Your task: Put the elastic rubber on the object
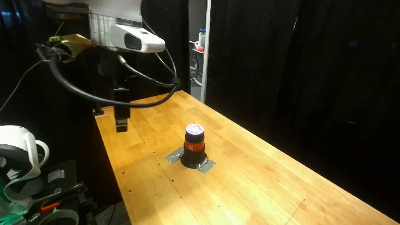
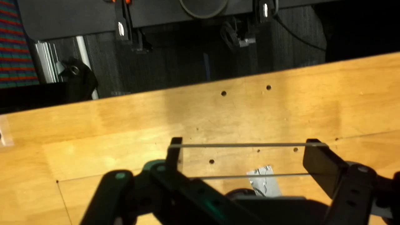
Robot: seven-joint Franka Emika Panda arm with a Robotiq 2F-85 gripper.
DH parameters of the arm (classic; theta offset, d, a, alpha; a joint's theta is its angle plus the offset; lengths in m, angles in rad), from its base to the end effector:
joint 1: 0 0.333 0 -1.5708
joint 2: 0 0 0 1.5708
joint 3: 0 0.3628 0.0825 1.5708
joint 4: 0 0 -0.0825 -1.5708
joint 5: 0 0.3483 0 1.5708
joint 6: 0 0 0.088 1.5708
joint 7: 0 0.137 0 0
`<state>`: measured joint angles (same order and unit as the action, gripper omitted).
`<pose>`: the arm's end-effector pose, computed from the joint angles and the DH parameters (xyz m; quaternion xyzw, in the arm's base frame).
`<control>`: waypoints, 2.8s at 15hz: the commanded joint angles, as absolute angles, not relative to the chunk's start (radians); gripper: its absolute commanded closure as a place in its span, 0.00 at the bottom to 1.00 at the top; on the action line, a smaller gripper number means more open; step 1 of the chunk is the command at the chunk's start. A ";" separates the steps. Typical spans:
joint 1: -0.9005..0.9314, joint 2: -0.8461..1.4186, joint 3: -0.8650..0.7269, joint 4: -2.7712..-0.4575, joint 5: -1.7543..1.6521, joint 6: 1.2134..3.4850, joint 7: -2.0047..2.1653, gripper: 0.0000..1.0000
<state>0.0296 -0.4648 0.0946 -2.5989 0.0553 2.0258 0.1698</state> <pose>0.3195 0.0456 0.4316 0.9976 -0.0424 -0.0546 0.0048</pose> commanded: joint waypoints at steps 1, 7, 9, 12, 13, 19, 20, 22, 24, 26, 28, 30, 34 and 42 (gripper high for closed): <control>0.043 -0.238 0.150 -2.415 0.053 2.124 0.274 0.00; 0.064 0.107 0.161 -2.090 0.008 2.098 0.381 0.00; 0.069 0.214 0.139 -1.979 0.034 2.089 0.359 0.00; 0.069 0.367 0.102 -1.815 0.037 2.048 0.337 0.00; 0.069 0.410 0.089 -1.762 0.035 2.017 0.336 0.00; 0.048 0.590 0.048 -1.547 0.079 1.850 0.247 0.00; 0.046 0.612 0.047 -1.524 0.087 1.837 0.239 0.00; 0.046 0.646 0.042 -1.487 0.093 1.814 0.227 0.00; 0.039 0.672 0.044 -1.462 0.099 1.783 0.209 0.00; 0.036 0.677 0.046 -1.465 0.102 1.755 0.186 0.00; 0.032 0.670 0.049 -1.480 0.105 1.728 0.158 0.00; 0.026 0.653 0.053 -1.503 0.113 1.699 0.124 0.00; 0.016 0.602 0.053 -1.578 0.134 1.684 0.071 0.00; 0.038 0.476 0.042 -1.841 0.131 1.896 0.084 0.00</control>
<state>0.0289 0.5772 0.0482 -1.6795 0.1263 1.8122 0.0845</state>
